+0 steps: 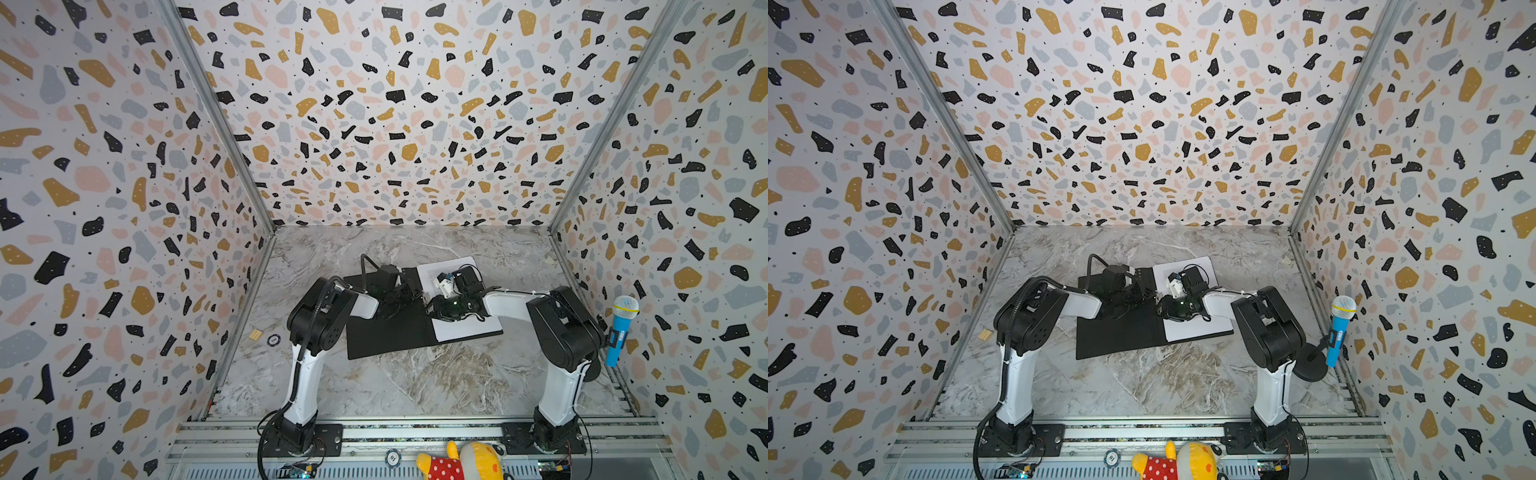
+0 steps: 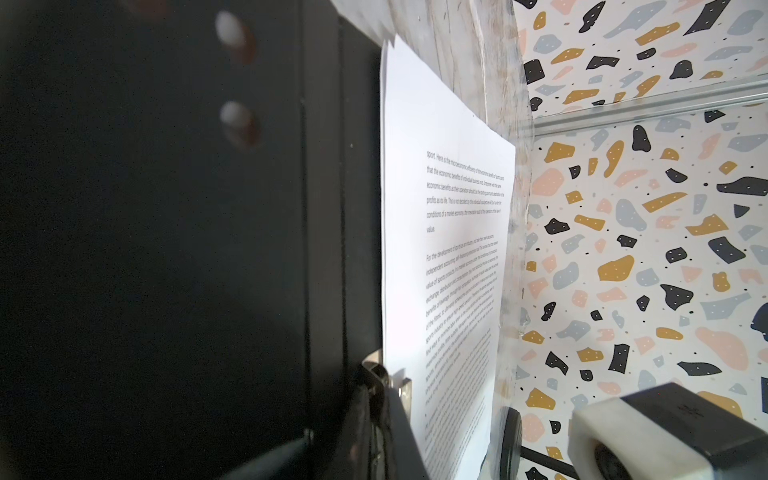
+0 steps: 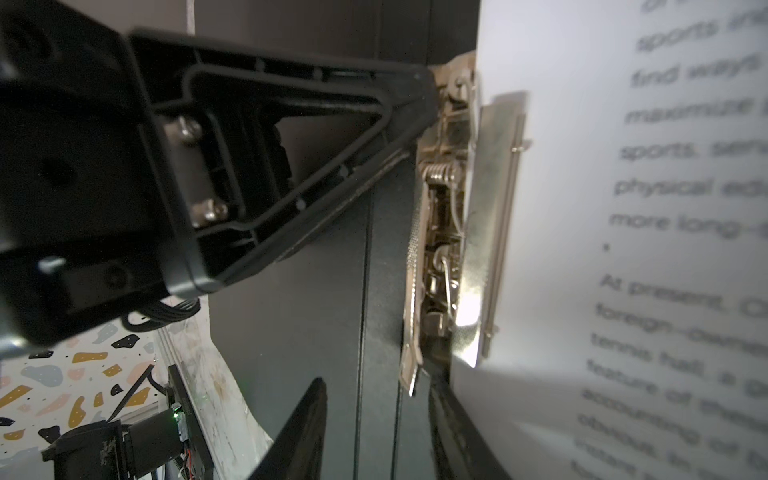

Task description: Put the files into the folder

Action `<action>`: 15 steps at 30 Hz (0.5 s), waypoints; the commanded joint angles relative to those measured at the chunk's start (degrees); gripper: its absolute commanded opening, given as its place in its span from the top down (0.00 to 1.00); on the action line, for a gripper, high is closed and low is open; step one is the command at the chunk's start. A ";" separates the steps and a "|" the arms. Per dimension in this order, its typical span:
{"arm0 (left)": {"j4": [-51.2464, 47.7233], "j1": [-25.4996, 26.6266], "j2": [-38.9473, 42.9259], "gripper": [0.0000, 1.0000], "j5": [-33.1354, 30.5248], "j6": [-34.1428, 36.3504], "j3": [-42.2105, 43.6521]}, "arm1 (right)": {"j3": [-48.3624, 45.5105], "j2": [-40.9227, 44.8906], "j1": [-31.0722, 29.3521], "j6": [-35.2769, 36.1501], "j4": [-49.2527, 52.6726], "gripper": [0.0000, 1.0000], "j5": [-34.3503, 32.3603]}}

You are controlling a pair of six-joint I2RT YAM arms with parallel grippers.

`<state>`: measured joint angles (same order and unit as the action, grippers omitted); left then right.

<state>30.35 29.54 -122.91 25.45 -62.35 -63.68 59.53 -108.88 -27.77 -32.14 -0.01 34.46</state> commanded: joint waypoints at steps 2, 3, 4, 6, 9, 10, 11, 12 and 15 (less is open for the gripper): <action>1.16 0.64 -0.19 0.92 1.66 0.56 1.03 | 0.03 2.30 0.00 -0.83 4.96 0.57 -2.64; 1.20 0.63 -0.17 0.92 1.76 0.56 1.09 | 0.07 2.52 0.00 -0.93 5.01 0.57 -2.65; 1.20 0.61 -0.24 0.92 1.71 0.56 1.02 | -0.01 2.77 0.00 -1.07 4.85 0.57 -2.66; 1.29 0.61 -0.30 0.92 1.88 0.56 0.97 | -0.18 3.34 0.01 -1.43 4.42 0.57 -2.43; 1.56 0.63 -0.35 0.92 2.21 0.56 0.76 | -0.54 4.34 0.00 -2.04 3.21 0.57 -1.87; 1.62 0.63 -0.39 0.92 2.31 0.64 0.76 | -0.67 4.81 0.00 -2.07 2.66 0.56 -1.56; 1.57 0.61 -0.40 0.92 2.47 0.80 0.63 | -0.96 5.29 0.00 -2.05 2.03 0.54 -1.17; 1.51 0.66 -0.39 0.92 2.65 1.04 0.52 | -1.21 5.88 0.00 -1.98 1.32 0.53 -0.77; 0.75 0.65 -0.70 0.92 3.79 2.15 -0.24 | -1.90 7.76 0.16 -1.23 -0.15 0.50 -0.50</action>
<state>30.30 29.67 -122.91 26.72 -62.00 -63.68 58.19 -105.08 -27.77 -33.80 1.21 33.76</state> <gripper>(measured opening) 0.084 0.494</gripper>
